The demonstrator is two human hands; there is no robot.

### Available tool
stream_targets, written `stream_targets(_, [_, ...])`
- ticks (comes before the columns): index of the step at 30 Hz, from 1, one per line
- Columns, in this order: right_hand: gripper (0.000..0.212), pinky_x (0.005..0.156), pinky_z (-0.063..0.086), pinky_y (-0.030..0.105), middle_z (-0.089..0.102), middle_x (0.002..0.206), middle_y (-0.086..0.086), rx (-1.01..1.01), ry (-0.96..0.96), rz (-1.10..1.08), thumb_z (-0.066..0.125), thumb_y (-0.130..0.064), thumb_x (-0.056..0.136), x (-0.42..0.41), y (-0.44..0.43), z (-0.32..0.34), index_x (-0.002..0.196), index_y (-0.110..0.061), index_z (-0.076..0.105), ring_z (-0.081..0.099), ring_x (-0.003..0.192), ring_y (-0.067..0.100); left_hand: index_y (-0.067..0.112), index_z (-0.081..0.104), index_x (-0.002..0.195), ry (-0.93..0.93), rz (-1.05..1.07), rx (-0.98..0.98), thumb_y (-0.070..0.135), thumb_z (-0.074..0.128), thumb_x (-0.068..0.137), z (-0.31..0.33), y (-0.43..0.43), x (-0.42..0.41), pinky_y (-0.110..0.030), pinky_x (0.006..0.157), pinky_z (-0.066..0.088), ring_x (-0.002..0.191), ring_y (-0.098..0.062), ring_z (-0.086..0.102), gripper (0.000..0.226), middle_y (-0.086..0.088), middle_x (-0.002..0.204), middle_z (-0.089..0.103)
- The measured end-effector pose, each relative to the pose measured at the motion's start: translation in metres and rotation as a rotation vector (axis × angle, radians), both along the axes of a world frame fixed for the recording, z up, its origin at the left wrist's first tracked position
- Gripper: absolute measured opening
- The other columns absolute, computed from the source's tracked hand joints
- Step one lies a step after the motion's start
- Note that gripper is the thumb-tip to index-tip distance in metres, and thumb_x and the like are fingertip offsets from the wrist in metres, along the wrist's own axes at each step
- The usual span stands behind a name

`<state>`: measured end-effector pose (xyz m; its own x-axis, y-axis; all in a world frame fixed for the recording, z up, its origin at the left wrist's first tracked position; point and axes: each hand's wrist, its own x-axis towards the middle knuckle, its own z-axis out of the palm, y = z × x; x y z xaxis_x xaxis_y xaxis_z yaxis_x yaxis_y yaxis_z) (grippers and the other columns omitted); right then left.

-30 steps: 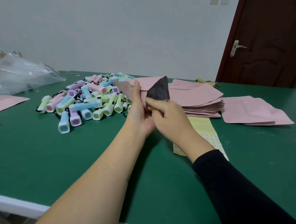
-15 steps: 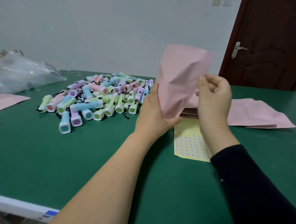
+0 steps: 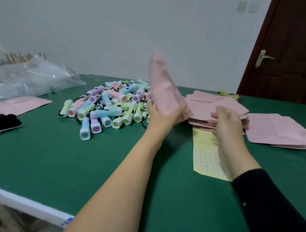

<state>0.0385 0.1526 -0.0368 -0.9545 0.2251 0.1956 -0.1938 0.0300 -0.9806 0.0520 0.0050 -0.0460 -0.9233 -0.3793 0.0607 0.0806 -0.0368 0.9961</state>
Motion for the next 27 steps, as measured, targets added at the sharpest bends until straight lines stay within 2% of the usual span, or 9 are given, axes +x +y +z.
stream_targets(2, [0.013, 0.072, 0.042, 0.022, 0.064, 0.109, -0.005, 0.179, 0.028, 0.05, 0.05, -0.023, 0.098, 0.002, -0.009, -0.01, 0.109, -0.025, 0.057, 0.06, 0.093, 0.01, 0.02, 0.035, 0.145, 0.031, -0.142, 0.291, 0.047, 0.072, 0.083, 0.007, -0.012, 0.002, -0.033, 0.075, 0.054, 0.086, -0.017, 0.071, 0.077, -0.001, 0.124, 0.065])
stream_targets(4, [0.015, 0.068, 0.04, 0.01, 0.063, 0.108, -0.006, 0.353, 0.091, 0.109, 0.054, -0.016, 0.096, 0.005, -0.02, -0.016, 0.108, -0.024, 0.059, 0.059, 0.093, 0.008, 0.019, 0.054, 0.13, 0.087, -0.262, 0.571, 0.053, 0.066, 0.085, 0.013, -0.028, 0.006, -0.032, 0.07, 0.057, 0.083, -0.02, 0.073, 0.058, -0.006, 0.11, 0.073])
stream_targets(7, [0.026, 0.078, 0.039, 0.011, 0.056, 0.126, 0.0, 0.599, 0.115, 0.269, 0.056, -0.014, 0.095, 0.008, -0.042, -0.023, 0.121, -0.02, 0.058, 0.057, 0.096, 0.008, 0.014, 0.057, 0.131, 0.166, -0.4, 1.008, 0.063, 0.064, 0.072, 0.022, -0.048, 0.01, -0.036, 0.07, 0.06, 0.093, -0.028, 0.07, 0.077, -0.014, 0.122, 0.067])
stream_targets(10, [0.045, 0.093, 0.026, 0.013, 0.041, 0.145, 0.002, 0.853, 0.106, 0.402, 0.054, -0.019, 0.097, 0.005, -0.07, -0.03, 0.141, -0.018, 0.045, 0.046, 0.125, 0.014, 0.009, 0.046, 0.144, 0.276, -0.445, 1.237, 0.073, 0.057, 0.075, 0.025, -0.065, 0.01, -0.036, 0.076, 0.059, 0.099, -0.033, 0.064, 0.094, -0.02, 0.146, 0.046])
stream_targets(12, [0.05, 0.101, 0.026, 0.018, 0.034, 0.15, 0.004, 0.947, 0.103, 0.455, 0.053, -0.019, 0.097, -0.002, -0.09, -0.031, 0.145, -0.017, 0.039, 0.039, 0.134, 0.02, 0.005, 0.045, 0.144, 0.322, -0.46, 1.327, 0.078, 0.051, 0.079, 0.024, -0.072, 0.007, -0.035, 0.081, 0.056, 0.096, -0.035, 0.064, 0.097, -0.022, 0.146, 0.044])
stream_targets(14, [0.053, 0.112, 0.031, 0.032, 0.025, 0.156, 0.008, 1.01, 0.072, 0.484, 0.052, -0.019, 0.097, -0.009, -0.107, -0.031, 0.146, -0.018, 0.035, 0.036, 0.138, 0.029, 0.006, 0.045, 0.144, 0.35, -0.482, 1.356, 0.079, 0.05, 0.08, 0.022, -0.074, 0.006, -0.036, 0.08, 0.056, 0.098, -0.037, 0.064, 0.098, -0.021, 0.147, 0.044])
stream_targets(17, [0.058, 0.108, 0.039, 0.046, 0.017, 0.159, 0.011, 1.152, 0.019, 0.447, 0.047, -0.029, 0.098, -0.022, -0.123, -0.033, 0.15, -0.026, 0.023, 0.036, 0.136, 0.037, 0.006, 0.041, 0.147, 0.364, -0.504, 1.341, 0.08, 0.05, 0.079, 0.021, -0.074, 0.005, -0.038, 0.074, 0.059, 0.108, -0.037, 0.059, 0.101, -0.02, 0.15, 0.04])
stream_targets(23, [0.044, 0.091, 0.041, 0.041, 0.044, 0.136, 0.013, 1.347, 0.063, 0.305, 0.041, -0.036, 0.099, -0.029, -0.131, -0.038, 0.139, -0.019, 0.035, 0.043, 0.121, 0.035, 0.006, 0.041, 0.147, 0.378, -0.492, 1.323, 0.082, 0.049, 0.077, 0.019, -0.073, 0.005, -0.039, 0.069, 0.061, 0.112, -0.038, 0.056, 0.103, -0.021, 0.151, 0.038])
stream_targets(27, [0.033, 0.076, 0.039, 0.036, 0.05, 0.114, 0.016, 1.248, 0.101, 0.211, 0.042, -0.013, 0.098, -0.023, -0.121, -0.038, 0.131, -0.014, 0.044, 0.049, 0.108, 0.035, 0.004, 0.042, 0.145, 0.373, -0.49, 1.331, 0.08, 0.05, 0.079, 0.016, -0.069, 0.001, -0.045, 0.072, 0.061, 0.118, -0.043, 0.054, 0.101, -0.026, 0.149, 0.039])
